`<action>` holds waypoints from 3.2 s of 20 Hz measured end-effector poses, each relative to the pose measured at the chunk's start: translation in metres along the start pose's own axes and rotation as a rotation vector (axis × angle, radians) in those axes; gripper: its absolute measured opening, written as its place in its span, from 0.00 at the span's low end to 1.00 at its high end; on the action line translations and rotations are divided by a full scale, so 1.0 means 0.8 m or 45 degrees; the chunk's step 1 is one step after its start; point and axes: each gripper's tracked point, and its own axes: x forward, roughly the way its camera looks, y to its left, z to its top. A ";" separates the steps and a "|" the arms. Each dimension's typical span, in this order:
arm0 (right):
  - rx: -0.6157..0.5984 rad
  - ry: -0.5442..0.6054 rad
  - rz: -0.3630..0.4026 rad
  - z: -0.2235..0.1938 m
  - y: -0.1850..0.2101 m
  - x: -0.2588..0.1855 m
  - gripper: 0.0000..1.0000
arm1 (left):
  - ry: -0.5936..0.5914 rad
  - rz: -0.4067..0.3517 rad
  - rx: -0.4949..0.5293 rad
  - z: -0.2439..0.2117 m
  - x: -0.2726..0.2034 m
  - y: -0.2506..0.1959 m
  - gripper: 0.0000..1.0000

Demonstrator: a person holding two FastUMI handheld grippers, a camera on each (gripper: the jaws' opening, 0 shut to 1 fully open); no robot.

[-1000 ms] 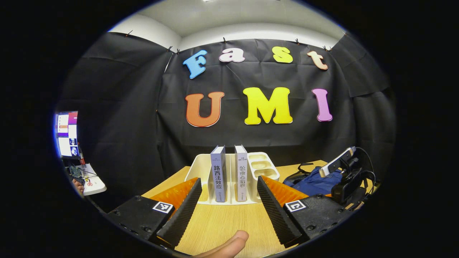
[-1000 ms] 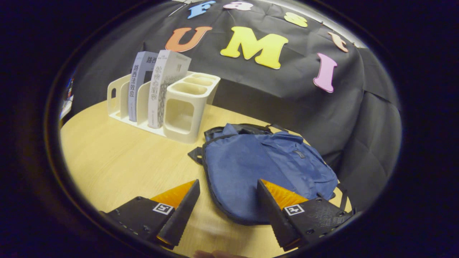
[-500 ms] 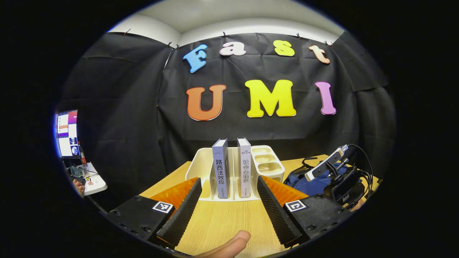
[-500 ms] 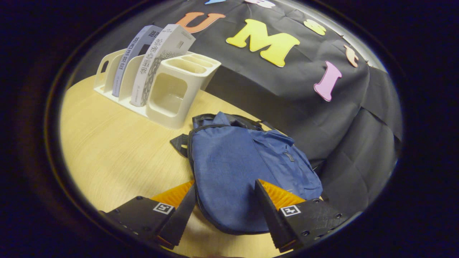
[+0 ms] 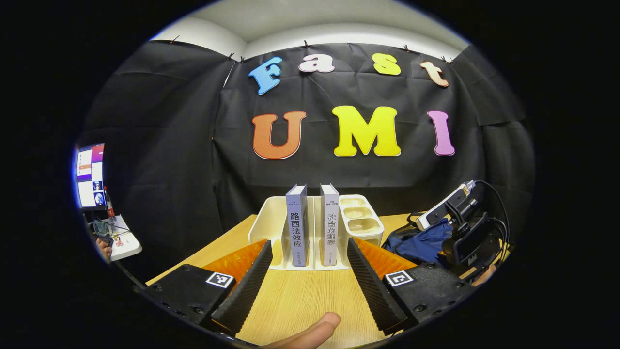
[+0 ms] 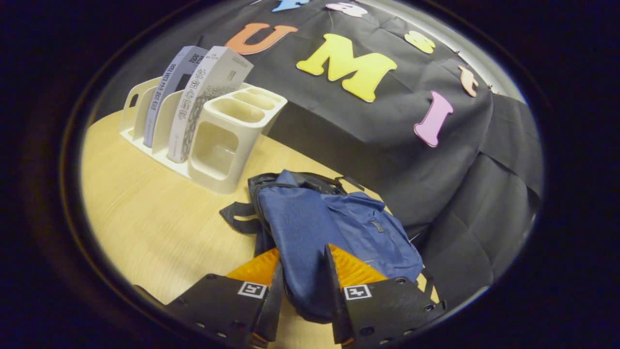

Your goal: Open the schoolbag, grab two books from the bookshelf and put them into the schoolbag.

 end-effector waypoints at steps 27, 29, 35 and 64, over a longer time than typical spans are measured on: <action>0.267 -0.194 0.056 0.111 -0.191 -0.012 0.01 | 0.094 -0.012 -0.087 -0.030 0.030 -0.004 0.98; 0.280 -0.207 0.058 0.119 -0.213 -0.008 0.01 | 0.093 0.005 -0.069 -0.027 0.030 0.001 0.98; 0.295 -0.245 0.078 0.143 -0.265 0.004 0.01 | 0.120 -0.036 -0.062 -0.015 0.034 -0.008 0.98; 0.350 -0.340 0.173 0.162 -0.362 0.016 0.01 | 0.271 -0.117 0.031 0.106 0.285 -0.053 0.97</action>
